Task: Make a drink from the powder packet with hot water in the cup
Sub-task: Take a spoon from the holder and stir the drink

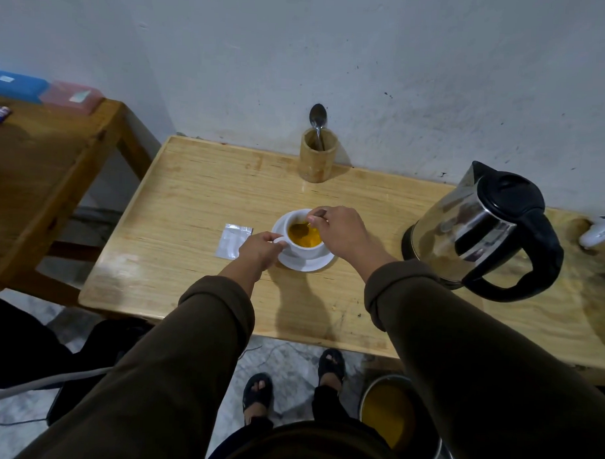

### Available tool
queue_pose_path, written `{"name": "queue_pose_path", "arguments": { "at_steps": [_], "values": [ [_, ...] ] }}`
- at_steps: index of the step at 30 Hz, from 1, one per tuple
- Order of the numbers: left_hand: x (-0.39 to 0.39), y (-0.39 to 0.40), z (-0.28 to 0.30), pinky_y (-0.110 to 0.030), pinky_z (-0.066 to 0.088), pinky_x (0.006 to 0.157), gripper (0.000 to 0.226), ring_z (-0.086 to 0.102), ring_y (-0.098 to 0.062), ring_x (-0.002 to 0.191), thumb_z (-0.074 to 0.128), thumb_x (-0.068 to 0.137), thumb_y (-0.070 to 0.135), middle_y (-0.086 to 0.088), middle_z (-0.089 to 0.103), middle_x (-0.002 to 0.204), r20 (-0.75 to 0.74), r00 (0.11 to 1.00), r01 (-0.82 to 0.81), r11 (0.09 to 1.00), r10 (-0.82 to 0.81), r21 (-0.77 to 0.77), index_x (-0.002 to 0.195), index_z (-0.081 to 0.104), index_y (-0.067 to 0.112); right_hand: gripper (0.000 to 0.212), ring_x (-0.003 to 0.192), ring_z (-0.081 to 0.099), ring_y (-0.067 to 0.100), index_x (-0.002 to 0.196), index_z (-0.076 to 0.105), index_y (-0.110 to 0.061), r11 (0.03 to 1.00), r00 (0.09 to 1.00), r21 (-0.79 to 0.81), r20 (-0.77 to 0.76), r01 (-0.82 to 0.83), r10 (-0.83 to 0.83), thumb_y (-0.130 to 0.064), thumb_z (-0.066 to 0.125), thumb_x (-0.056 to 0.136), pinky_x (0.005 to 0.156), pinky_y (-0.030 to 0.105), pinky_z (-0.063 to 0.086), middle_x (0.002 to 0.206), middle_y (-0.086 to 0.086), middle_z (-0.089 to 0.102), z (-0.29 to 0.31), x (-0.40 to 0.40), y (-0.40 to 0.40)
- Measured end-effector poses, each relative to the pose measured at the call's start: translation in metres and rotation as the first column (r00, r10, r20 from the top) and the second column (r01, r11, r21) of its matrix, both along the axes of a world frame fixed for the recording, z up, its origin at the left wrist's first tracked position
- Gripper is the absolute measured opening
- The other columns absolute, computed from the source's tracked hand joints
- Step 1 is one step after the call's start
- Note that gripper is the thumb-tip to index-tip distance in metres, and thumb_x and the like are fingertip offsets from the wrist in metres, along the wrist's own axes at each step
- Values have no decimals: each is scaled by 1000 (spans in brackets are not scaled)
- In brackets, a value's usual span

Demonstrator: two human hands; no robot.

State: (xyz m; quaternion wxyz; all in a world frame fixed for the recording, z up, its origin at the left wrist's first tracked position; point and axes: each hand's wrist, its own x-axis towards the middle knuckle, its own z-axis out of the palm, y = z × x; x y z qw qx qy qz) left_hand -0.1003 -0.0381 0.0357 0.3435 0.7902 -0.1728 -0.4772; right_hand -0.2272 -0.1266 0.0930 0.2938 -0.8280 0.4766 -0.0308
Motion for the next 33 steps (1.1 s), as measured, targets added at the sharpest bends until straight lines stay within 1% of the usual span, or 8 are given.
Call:
{"name": "queue_pose_path", "arguments": {
  "at_steps": [5,8,12,17,20,25,29,33],
  "values": [
    [0,0,1,-44,51,101,32,62,-31,115,62,89,27,-13,64,123,3,1000,7,1000,-7,1,120,64,17,34,93,58,24,103,66,-10,1000,999,-7,-46,-15,15,-33,42,96,76,33,43,101,8,68,4,1,-4],
    [0,0,2,-44,51,101,33,62,-29,113,63,89,27,-13,64,124,-3,1000,9,1000,-9,1,121,63,17,33,91,57,25,108,63,-12,997,994,-78,-110,-20,11,-33,40,98,70,31,39,102,11,66,7,-1,-6],
    [1,-1,2,-43,52,100,33,62,-27,108,62,89,26,-13,64,123,-4,1000,16,1000,-16,-2,121,63,16,32,99,59,27,111,66,-21,994,995,-103,-99,-19,9,-32,38,98,81,38,51,108,10,68,6,-1,-6],
    [1,-1,2,-42,53,99,32,61,-24,100,62,90,26,-13,65,122,-2,1000,18,1000,-18,-3,121,63,16,32,106,61,26,110,69,-20,1000,999,15,-32,24,-23,-33,43,96,91,37,50,114,7,70,5,1,-3],
    [1,0,2,-42,52,101,32,62,-29,113,62,90,27,-12,64,123,-1,1000,14,1000,-14,5,120,64,16,35,102,62,28,104,71,-12,999,1000,41,-29,11,-10,-33,43,96,89,37,49,108,11,71,6,2,-4],
    [1,0,4,-43,51,102,32,62,-29,115,63,89,28,-12,64,124,-13,1000,16,1000,-15,11,119,64,18,34,92,58,26,108,64,-10,1000,998,-29,-67,12,-14,-31,39,98,73,31,40,102,13,67,6,1,-6],
    [2,-1,3,-43,51,102,30,62,-29,115,63,89,27,-12,64,124,-12,1000,12,1000,-12,10,118,64,18,33,101,59,28,112,64,-15,997,998,-74,-69,6,-11,-30,38,99,77,33,44,108,11,67,8,-1,-6],
    [2,-1,3,-42,52,101,29,62,-30,115,62,90,26,-13,65,123,-10,1000,14,1000,-14,6,117,65,16,33,104,61,27,108,68,-19,1000,999,-8,-43,0,-1,-32,39,98,87,37,48,110,8,70,6,0,-6]
  ]
}}
